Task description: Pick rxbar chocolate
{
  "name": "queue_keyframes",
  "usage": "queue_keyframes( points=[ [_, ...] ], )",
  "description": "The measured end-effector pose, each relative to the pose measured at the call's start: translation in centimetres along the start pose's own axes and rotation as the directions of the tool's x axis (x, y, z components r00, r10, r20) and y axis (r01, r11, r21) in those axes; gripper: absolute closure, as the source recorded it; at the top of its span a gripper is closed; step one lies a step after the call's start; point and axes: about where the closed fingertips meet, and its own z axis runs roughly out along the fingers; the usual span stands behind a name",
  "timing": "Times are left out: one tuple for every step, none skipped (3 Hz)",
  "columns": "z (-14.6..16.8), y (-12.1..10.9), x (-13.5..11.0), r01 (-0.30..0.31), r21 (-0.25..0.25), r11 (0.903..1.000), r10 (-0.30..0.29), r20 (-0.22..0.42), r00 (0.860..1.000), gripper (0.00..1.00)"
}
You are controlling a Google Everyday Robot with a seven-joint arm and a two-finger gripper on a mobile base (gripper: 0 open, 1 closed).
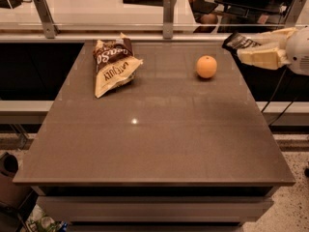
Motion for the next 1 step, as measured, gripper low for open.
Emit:
queue_keyframes(
  points=[
    [-1.17, -0.35, -2.38, 0.055, 0.019, 0.9983, -0.055, 0.005, 0.998, 1.0]
  ],
)
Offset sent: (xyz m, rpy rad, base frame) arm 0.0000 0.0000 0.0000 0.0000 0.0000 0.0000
